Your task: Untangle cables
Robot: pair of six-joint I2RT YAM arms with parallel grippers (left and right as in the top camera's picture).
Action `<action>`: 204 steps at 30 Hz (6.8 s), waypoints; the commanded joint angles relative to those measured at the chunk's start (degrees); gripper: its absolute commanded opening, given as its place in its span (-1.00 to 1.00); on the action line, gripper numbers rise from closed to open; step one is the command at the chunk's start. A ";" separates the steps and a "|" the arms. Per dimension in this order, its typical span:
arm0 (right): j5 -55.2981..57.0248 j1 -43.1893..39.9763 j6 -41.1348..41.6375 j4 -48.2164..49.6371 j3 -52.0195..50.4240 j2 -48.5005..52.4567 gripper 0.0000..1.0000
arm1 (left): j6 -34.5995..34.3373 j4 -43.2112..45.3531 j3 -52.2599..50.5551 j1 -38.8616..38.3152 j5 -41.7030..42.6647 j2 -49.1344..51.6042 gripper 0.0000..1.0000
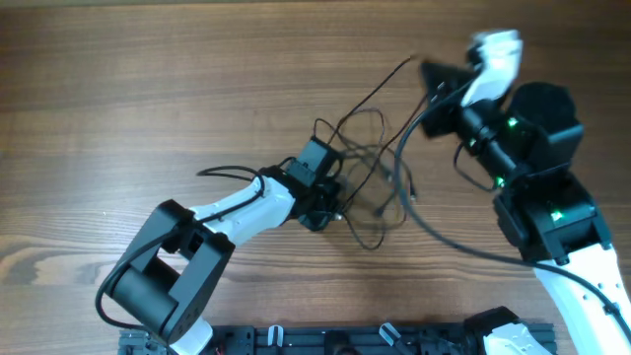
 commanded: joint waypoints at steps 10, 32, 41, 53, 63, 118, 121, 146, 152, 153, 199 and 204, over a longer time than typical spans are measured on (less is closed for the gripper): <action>21.97 -20.61 -10.71 27.80 1.14 0.28 -0.91 | 18.67 -17.68 -0.70 15.98 -1.51 -1.03 -0.92; 15.85 -26.60 -32.76 31.89 1.07 12.22 -0.92 | 12.39 -19.98 -0.70 18.64 -6.91 -1.01 -0.92; 25.40 -36.13 -39.45 47.91 1.07 20.22 -0.91 | 12.39 -19.80 -0.70 18.64 -6.93 -1.03 -0.92; 32.09 -56.78 -22.16 39.67 1.07 21.53 -0.91 | 12.39 -19.10 -0.70 18.64 -7.13 -1.01 -0.92; 12.46 -70.84 -19.50 29.79 1.07 33.44 -0.90 | 12.37 -17.99 -0.70 18.64 -7.08 -1.01 -0.92; -17.22 2.82 -7.15 -23.98 0.68 45.11 1.00 | 12.39 -6.40 -0.70 11.61 -8.66 -1.01 -0.61; -18.75 3.74 -6.12 -26.71 0.68 45.11 0.84 | 12.39 -6.40 -0.70 11.61 -8.66 -1.01 -0.63; -14.75 9.75 -34.75 -11.65 -9.55 39.98 0.53 | 12.39 -8.61 -0.70 11.50 -8.61 -1.01 -0.72; -14.60 9.75 -34.71 -10.25 -11.32 39.98 0.27 | 12.39 -8.76 -0.70 11.52 -8.63 -1.01 -0.74; -14.47 9.75 -34.71 -10.32 -11.34 39.98 0.28 | 12.39 -8.79 -0.70 11.50 -8.63 -1.01 -0.73; 0.70 -1.14 -17.70 -12.90 12.17 24.02 -0.92 | 12.39 -8.83 -0.70 11.50 -9.51 -1.01 -0.74; 14.25 -12.04 -7.15 -5.27 12.17 13.53 -0.91 | 12.39 -9.16 -0.70 11.50 -9.97 -1.01 -0.88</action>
